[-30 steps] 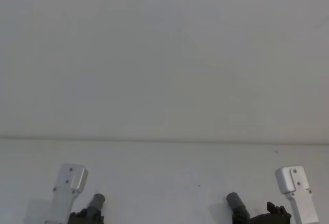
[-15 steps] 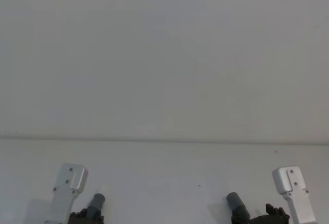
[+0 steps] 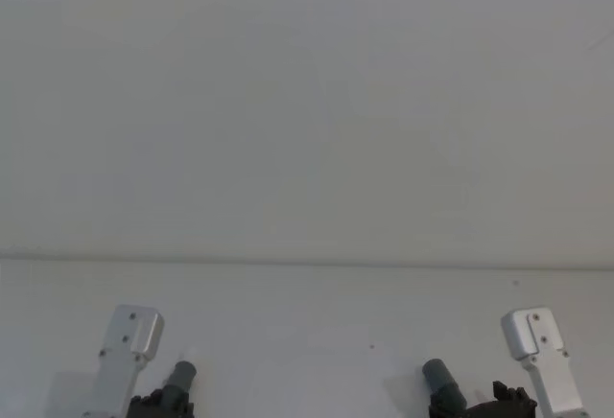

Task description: Use both hands to pick up one end of the pipe from the table, align the ends, and insert them.

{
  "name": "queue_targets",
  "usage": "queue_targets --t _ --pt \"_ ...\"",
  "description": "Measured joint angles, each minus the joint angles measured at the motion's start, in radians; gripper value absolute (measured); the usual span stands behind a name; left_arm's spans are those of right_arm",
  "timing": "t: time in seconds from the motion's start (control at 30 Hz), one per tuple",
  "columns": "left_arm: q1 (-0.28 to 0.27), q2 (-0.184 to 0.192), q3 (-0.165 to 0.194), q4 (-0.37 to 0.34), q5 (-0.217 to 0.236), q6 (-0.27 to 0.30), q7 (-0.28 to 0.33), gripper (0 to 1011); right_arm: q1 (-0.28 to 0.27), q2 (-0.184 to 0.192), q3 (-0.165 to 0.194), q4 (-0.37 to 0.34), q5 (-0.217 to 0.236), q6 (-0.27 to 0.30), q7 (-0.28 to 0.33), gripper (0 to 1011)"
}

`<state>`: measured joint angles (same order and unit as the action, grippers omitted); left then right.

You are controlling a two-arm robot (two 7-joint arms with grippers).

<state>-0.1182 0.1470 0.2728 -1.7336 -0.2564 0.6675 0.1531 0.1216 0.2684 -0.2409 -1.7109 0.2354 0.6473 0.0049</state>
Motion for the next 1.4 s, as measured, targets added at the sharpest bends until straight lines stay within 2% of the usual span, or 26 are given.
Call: queue_targets --t 0.67,0.93,0.97,1.03,1.17,1.3,1.4 --pt "0.000 0.000 0.000 0.000 0.000 0.000 0.000 293 0.018 -0.005 -0.012 0.020 -0.026 0.023 0.010 1001" --pt "0.000 0.000 0.000 0.000 0.000 0.000 0.000 293 0.022 -0.006 -0.014 0.025 -0.031 0.025 0.012 813" --pt "0.000 0.000 0.000 0.000 0.000 0.000 0.000 293 0.022 -0.006 -0.014 0.026 -0.032 0.026 0.012 752" --pt "0.000 0.000 0.000 0.000 0.000 0.000 0.000 293 0.023 -0.007 -0.014 0.026 -0.032 0.026 0.012 719" --pt "0.000 0.000 0.000 0.000 0.000 0.000 0.000 293 0.024 -0.007 -0.015 0.027 -0.034 0.027 0.013 558" --pt "0.000 0.000 0.000 0.000 0.000 0.000 0.000 293 0.024 -0.007 -0.015 0.028 -0.035 0.027 0.013 474" --pt "0.000 0.000 0.000 0.000 0.000 0.000 0.000 293 0.024 -0.008 -0.015 0.028 -0.035 0.028 0.013 344"
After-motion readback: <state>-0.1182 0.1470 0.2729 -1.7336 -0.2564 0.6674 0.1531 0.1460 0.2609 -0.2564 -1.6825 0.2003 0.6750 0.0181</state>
